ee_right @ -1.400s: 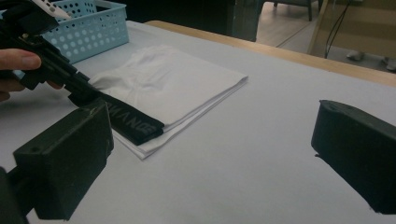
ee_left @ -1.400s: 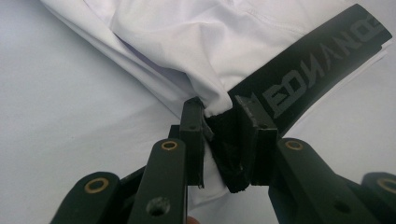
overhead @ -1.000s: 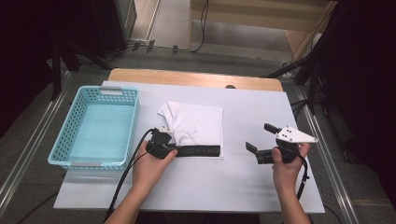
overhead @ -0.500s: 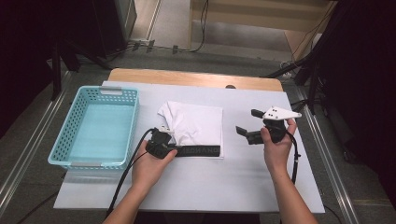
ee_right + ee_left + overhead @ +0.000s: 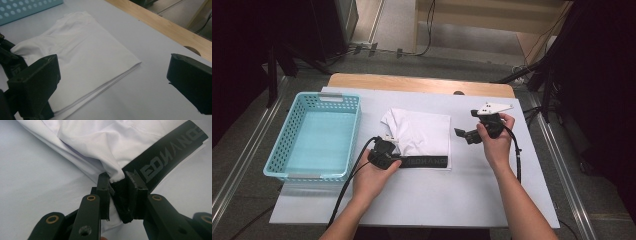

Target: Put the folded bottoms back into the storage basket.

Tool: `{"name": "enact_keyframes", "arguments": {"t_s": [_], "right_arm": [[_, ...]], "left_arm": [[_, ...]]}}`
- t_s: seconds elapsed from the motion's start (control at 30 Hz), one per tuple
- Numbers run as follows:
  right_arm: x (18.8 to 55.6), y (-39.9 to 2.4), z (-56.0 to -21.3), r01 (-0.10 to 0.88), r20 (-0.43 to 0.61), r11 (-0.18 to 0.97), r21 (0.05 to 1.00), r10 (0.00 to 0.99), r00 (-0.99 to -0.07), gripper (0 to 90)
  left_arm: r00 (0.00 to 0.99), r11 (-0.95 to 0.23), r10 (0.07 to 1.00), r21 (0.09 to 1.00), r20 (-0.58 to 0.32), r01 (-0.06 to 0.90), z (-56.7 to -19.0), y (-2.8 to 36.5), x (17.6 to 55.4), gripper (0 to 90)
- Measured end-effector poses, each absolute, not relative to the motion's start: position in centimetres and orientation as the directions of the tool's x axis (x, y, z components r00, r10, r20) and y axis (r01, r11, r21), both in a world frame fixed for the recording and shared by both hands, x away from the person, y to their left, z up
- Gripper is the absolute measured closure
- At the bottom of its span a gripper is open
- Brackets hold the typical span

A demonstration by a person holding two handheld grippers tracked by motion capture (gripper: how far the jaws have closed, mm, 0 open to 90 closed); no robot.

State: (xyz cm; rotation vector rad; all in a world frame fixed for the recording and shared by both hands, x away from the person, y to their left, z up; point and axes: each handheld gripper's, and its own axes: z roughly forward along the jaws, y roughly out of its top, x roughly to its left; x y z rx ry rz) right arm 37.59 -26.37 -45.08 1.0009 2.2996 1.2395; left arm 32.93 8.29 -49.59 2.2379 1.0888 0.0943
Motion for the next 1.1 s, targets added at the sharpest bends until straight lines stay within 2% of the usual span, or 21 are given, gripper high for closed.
{"name": "enact_keyframes", "arguments": {"t_s": [0.37,0.6,0.67,0.77,0.87,1.03,1.1], "right_arm": [[41.2,-25.0,-45.8,0.461,0.051,0.393,0.796,0.715,-0.697,0.0],[43.6,-23.8,-46.9,0.521,0.075,0.457,0.721,0.696,-0.714,0.0],[44.0,-23.6,-47.3,0.535,0.095,0.467,0.704,0.685,-0.722,12.7],[44.6,-23.5,-47.7,0.54,0.118,0.456,0.707,0.677,-0.726,17.4],[45.1,-23.0,-48.1,0.539,0.084,0.477,0.694,0.69,-0.719,19.4],[46.3,-23.0,-48.9,0.59,0.108,0.447,0.672,0.73,-0.675,31.1],[46.5,-23.1,-49.0,0.593,0.107,0.443,0.672,0.734,-0.67,33.1]], "left_arm": [[0.655,-0.453,0.728,0.574,-0.203,0.682,-49.6,8.3,32.9,74.1],[0.657,-0.454,0.726,0.574,-0.205,0.681,-49.6,8.3,33.0,74.1],[0.657,-0.455,0.725,0.574,-0.205,0.681,-49.6,8.3,33.0,74.1],[0.658,-0.456,0.725,0.573,-0.205,0.681,-49.6,8.3,33.0,74.1],[0.657,-0.455,0.725,0.574,-0.206,0.681,-49.6,8.3,33.0,74.1],[0.658,-0.456,0.724,0.573,-0.205,0.681,-49.6,8.4,33.0,74.1],[0.658,-0.456,0.724,0.574,-0.205,0.68,-49.6,8.4,33.0,74.1]]}}
